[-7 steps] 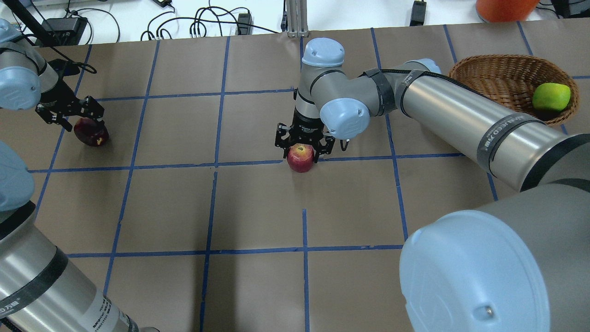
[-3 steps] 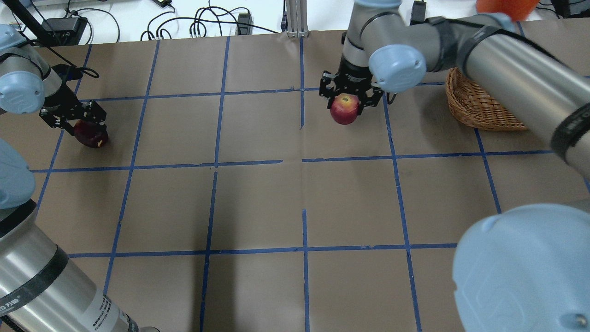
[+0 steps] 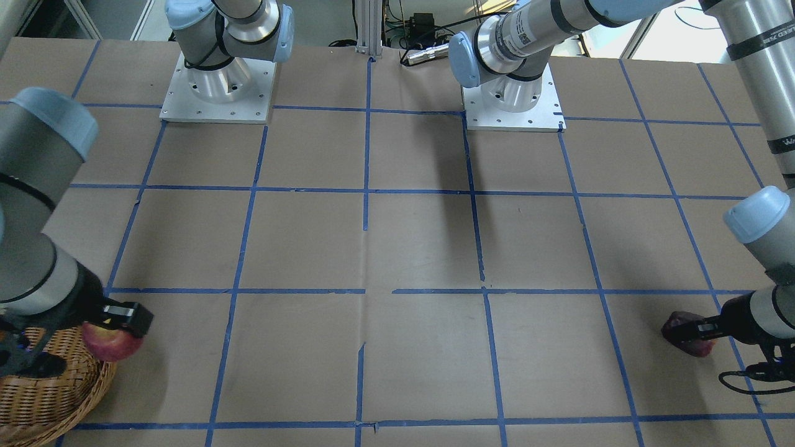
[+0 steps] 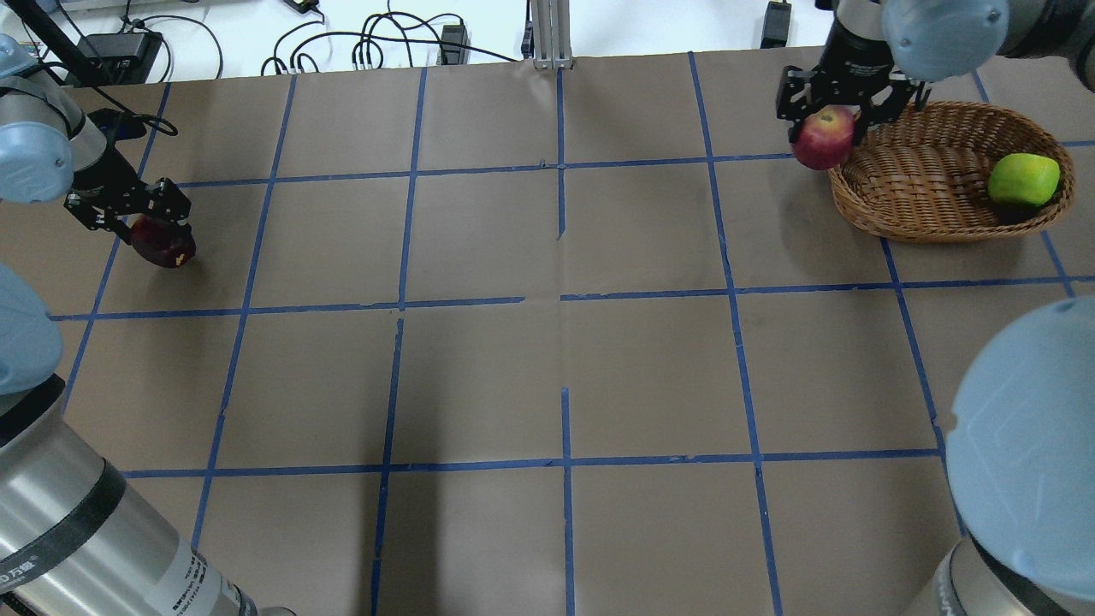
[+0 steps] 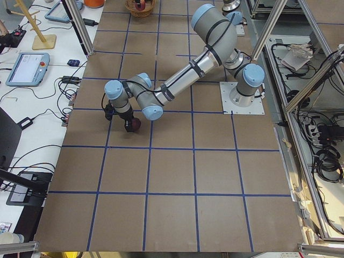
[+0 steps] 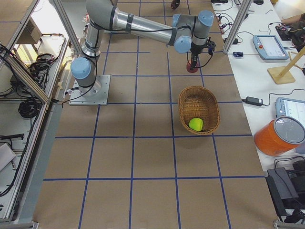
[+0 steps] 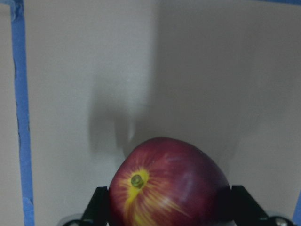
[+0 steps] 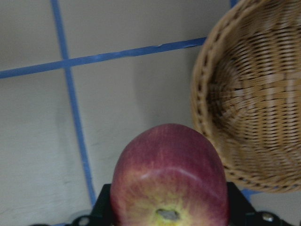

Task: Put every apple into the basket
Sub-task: 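Drop the red apple in the basket with right gripper while left lifts purple apple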

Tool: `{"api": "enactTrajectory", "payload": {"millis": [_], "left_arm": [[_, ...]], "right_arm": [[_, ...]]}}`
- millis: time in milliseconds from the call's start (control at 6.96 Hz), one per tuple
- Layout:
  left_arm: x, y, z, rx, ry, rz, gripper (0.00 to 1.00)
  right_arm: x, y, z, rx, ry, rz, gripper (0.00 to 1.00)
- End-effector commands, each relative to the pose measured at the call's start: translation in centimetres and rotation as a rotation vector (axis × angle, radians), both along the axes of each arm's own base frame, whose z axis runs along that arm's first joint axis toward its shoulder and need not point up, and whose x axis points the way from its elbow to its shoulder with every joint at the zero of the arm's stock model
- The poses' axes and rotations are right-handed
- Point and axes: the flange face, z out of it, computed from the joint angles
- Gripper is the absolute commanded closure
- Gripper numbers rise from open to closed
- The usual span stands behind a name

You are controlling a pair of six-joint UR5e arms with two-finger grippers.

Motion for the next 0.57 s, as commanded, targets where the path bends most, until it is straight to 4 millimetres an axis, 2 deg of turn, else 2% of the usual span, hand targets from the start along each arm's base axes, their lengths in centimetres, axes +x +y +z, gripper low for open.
{"api": "enactTrajectory", "payload": {"millis": [0, 144, 287, 431], "left_arm": [[-4.8, -0.5, 4.3, 0.067, 0.048, 0.030, 1.00], [-11.1, -0.9, 5.6, 0.078, 0.037, 0.064, 1.00], [-17.9, -0.2, 6.4, 0.101, 0.045, 0.130, 1.00], [-23.1, 0.7, 7.1, 0.104, 0.032, 0.224, 1.00]], "right_arm": [[-12.0, -1.1, -3.9, 0.009, 0.037, 0.080, 1.00], [-15.0, -1.7, -6.4, -0.011, 0.052, 0.116, 1.00], [-18.0, -1.6, -8.3, -0.002, 0.042, 0.129, 1.00], [-19.3, -1.3, -9.7, 0.019, 0.027, 0.122, 1.00]]}}
